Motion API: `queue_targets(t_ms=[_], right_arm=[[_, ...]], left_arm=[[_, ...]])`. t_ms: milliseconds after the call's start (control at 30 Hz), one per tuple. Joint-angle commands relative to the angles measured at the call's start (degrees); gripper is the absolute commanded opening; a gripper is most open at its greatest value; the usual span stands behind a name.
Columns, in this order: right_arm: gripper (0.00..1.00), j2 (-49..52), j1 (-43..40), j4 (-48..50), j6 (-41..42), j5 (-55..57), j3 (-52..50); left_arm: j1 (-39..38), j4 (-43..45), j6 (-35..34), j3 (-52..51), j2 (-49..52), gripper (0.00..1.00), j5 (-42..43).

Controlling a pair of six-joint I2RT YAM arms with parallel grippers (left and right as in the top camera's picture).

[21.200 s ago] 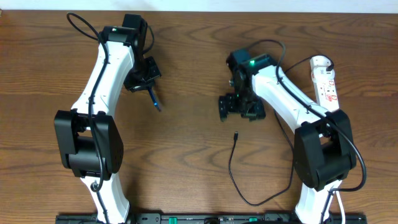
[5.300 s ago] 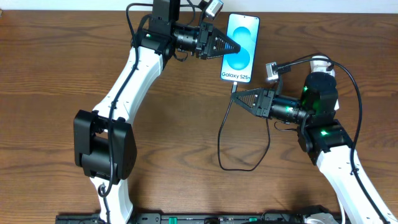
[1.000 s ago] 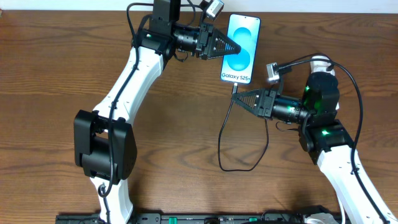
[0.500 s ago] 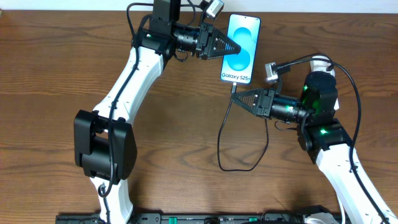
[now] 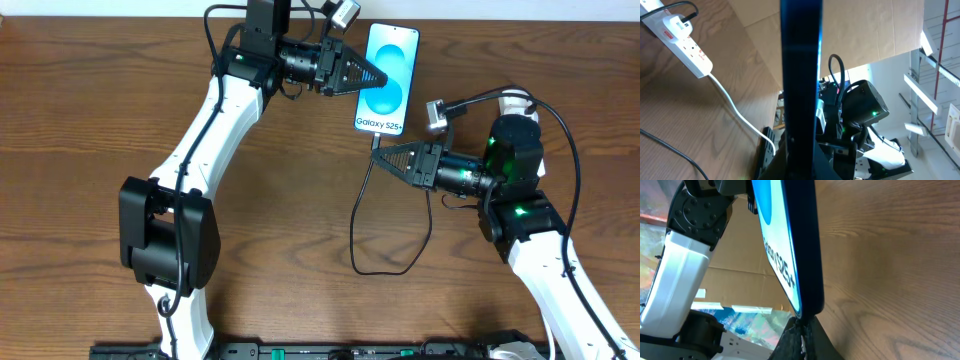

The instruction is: Plug charger to phone and switch on socket

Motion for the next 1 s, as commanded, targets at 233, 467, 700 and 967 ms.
queue_targets(t_ms=[233, 467, 700, 967], right_arm=[[0.01, 0.13, 0.44, 0.26, -0.46, -1.49, 0.13], [0.01, 0.13, 1.20, 0.24, -0.48, -1.86, 0.13], [0.01, 0.13, 1.16, 0.22, -0.48, -1.84, 0.13], [0.01, 0.13, 1.14, 0.22, -0.52, -1.16, 0.13]], left_arm=[[-0.22, 0.26, 1.36, 0.22, -2.45, 0.07, 2.19], [-0.22, 0.26, 1.31, 0.22, -2.45, 0.07, 1.57], [-0.22, 0.26, 1.31, 0.22, -2.45, 0.07, 1.57], [-0.22, 0.26, 1.33, 0.22, -2.45, 0.07, 1.57]])
